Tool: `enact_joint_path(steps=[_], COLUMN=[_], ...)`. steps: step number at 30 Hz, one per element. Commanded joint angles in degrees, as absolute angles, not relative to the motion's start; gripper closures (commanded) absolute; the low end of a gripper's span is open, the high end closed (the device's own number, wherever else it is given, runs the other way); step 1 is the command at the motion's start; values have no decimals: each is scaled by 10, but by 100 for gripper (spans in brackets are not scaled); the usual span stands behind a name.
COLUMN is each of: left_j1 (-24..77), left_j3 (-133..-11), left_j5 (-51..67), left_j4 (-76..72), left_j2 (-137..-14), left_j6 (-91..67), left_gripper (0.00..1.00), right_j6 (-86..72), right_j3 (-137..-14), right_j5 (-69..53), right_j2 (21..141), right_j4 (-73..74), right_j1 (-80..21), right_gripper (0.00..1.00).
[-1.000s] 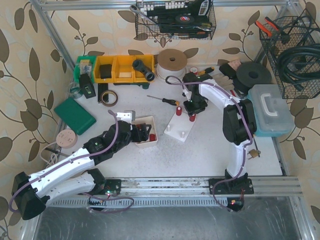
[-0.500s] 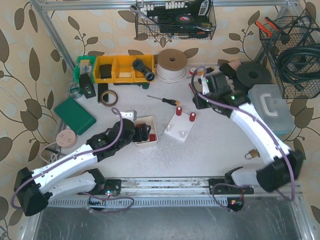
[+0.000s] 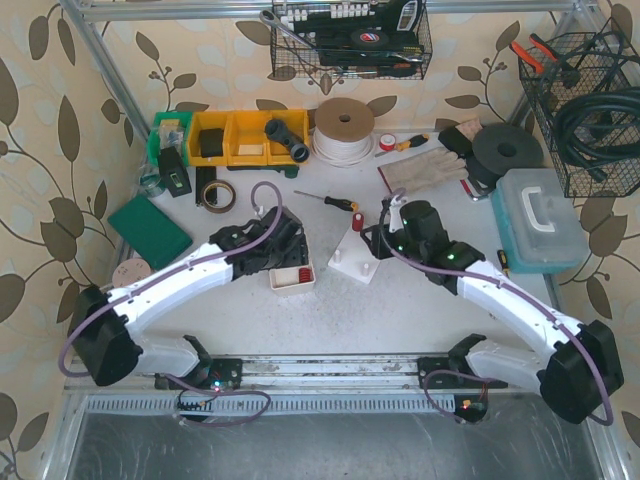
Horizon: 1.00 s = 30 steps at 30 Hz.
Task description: Install the large spring
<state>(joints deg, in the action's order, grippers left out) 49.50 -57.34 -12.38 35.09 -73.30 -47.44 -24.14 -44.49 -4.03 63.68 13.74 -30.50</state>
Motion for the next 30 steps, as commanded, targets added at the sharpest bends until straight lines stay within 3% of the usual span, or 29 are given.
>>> enact_joint_path(steps=[1,7,11,15,30], left_j1=[491,491,492,491,491], left_j3=[-645,-673,-636,-623,-680], left_j5=[-114,-91,-84,-91,-95], left_j4=[424,470,466,466,482], left_j2=[-783,-845,-835,-834,-950], left_j6=[-501,-533,-554,-559,-530], left_gripper=[26,31,32,33,36], right_j6=[-256,-276,-301,-332,-338], right_j3=[-412,-381,-376,-357,-342], right_j5=[-38,-25,9,25,14], right_j2=[610,592,595,579,578], right_j4=[31,-6,6,3,-15], right_j1=[-326,-327,-324,-303,-294], right_gripper=[59,51,32,22,18])
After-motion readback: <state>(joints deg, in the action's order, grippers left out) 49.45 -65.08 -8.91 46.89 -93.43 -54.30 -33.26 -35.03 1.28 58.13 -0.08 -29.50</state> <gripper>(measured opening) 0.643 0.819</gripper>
